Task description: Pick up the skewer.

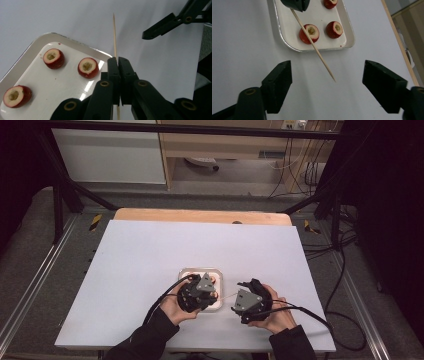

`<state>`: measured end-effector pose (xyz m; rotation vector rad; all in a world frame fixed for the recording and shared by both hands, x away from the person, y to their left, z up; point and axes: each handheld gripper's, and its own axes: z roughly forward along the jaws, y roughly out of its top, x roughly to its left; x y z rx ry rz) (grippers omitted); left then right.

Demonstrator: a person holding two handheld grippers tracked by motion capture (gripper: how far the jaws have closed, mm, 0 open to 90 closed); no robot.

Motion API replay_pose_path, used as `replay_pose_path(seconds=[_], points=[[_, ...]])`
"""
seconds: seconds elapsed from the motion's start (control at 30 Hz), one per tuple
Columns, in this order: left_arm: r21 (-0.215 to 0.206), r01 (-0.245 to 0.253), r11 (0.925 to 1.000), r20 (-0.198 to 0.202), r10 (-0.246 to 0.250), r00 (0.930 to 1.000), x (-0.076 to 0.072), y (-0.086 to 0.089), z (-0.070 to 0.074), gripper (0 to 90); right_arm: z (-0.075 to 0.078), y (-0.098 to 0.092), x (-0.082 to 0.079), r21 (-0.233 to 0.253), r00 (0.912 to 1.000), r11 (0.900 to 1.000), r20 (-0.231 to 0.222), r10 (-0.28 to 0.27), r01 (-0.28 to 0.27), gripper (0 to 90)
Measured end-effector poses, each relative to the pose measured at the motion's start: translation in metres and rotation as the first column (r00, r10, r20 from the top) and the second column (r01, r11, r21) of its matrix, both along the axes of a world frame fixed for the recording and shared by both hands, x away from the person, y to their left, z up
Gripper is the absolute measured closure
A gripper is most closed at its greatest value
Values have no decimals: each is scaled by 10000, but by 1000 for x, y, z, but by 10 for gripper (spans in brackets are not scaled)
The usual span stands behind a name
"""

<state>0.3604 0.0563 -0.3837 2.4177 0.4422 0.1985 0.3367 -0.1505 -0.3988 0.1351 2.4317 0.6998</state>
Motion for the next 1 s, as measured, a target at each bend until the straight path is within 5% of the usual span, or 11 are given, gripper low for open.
replay_pose_path(seconds=[0.27, 0.53, 1.0], points=[[134, 281, 9995, -41, -280, 9996, -1, -14, 2, 885, -7, 1, -3, -1085, 9917, 9876, 477, 1195, -1138, 498], [328, 625, 9975, -109, -622, 9980, -3, -24, 1, 886, -13, 3, -4, -2052, 9724, 9590, 864, 2169, -1957, 653], [363, 774, 9963, -194, -767, 9969, -5, -26, -1, 885, -17, 5, -8, -2559, 9525, 9321, 967, 2886, -2564, 880]])
